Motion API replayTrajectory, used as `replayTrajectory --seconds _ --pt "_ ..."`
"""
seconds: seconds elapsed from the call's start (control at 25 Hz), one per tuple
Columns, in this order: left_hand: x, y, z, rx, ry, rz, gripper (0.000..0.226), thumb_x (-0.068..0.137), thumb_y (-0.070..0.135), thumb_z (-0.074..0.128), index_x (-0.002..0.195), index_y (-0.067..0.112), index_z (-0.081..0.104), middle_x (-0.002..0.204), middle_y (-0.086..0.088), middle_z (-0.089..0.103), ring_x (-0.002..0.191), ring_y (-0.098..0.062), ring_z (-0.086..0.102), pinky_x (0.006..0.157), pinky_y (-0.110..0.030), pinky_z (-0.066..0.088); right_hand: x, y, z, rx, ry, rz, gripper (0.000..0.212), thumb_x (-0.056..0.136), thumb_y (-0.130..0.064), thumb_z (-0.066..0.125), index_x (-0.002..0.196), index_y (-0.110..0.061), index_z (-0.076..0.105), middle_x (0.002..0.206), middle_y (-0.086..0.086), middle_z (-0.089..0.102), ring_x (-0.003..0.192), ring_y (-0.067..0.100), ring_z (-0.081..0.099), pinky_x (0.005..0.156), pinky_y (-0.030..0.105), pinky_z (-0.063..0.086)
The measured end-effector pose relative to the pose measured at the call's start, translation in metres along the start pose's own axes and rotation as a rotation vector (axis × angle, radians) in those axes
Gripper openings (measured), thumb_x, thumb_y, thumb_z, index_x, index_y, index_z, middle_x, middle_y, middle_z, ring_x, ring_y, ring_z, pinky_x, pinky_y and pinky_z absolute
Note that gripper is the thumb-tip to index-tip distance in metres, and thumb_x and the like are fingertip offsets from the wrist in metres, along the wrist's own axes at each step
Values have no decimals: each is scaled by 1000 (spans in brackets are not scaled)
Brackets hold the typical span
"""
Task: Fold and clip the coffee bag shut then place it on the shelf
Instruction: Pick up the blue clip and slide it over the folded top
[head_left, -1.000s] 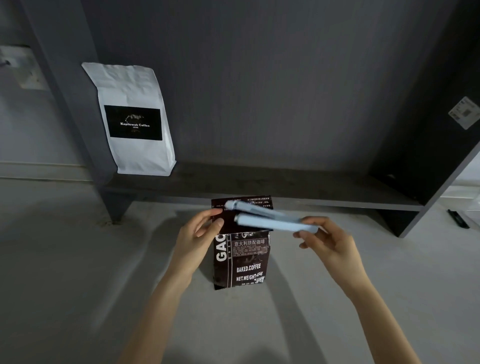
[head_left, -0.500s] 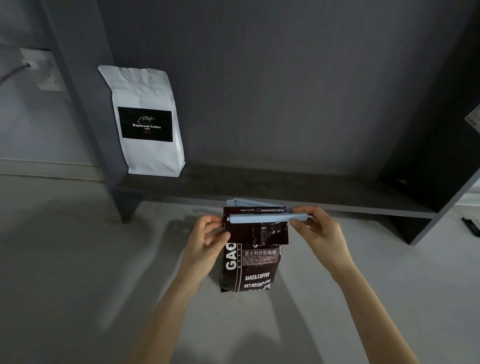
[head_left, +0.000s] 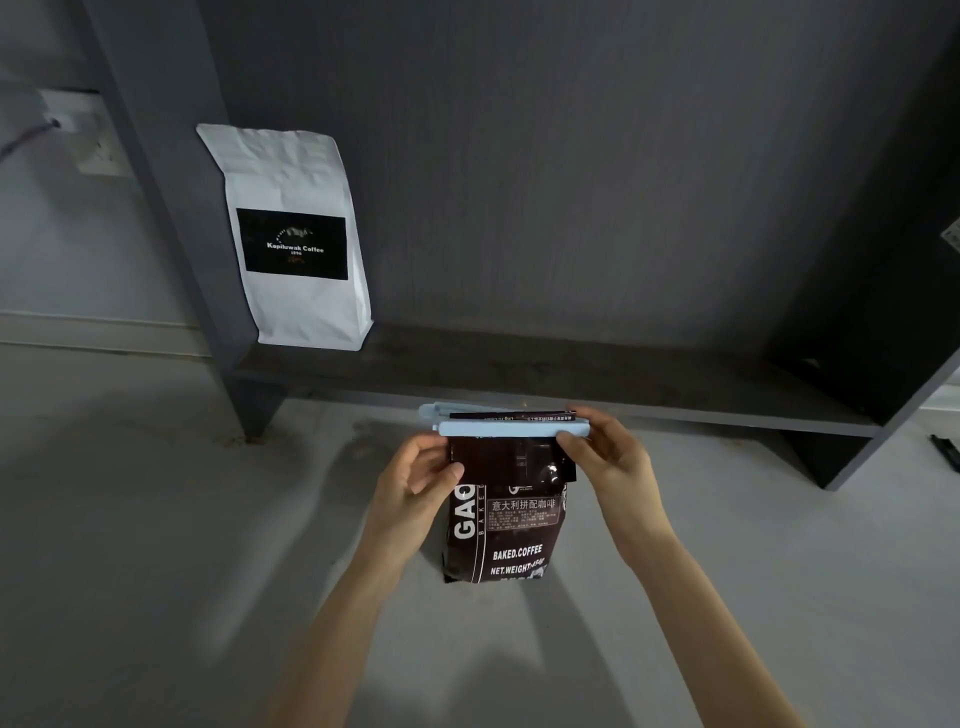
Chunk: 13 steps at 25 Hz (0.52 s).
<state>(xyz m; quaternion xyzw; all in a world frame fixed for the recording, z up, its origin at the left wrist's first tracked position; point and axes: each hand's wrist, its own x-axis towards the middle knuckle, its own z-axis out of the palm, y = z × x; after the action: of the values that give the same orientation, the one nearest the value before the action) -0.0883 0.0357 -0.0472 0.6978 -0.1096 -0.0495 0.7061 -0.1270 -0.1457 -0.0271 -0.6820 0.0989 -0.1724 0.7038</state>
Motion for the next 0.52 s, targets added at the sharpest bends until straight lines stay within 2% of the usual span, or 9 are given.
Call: replayTrajectory --seconds 0.52 --pt "0 -3 2 33 32 -3 23 80 7 60 102 9 56 98 4 67 85 3 63 70 -3 46 -9 -1 0 50 18 -15 17 81 0 58 95 -11 55 78 -2 62 61 -6 63 53 7 49"
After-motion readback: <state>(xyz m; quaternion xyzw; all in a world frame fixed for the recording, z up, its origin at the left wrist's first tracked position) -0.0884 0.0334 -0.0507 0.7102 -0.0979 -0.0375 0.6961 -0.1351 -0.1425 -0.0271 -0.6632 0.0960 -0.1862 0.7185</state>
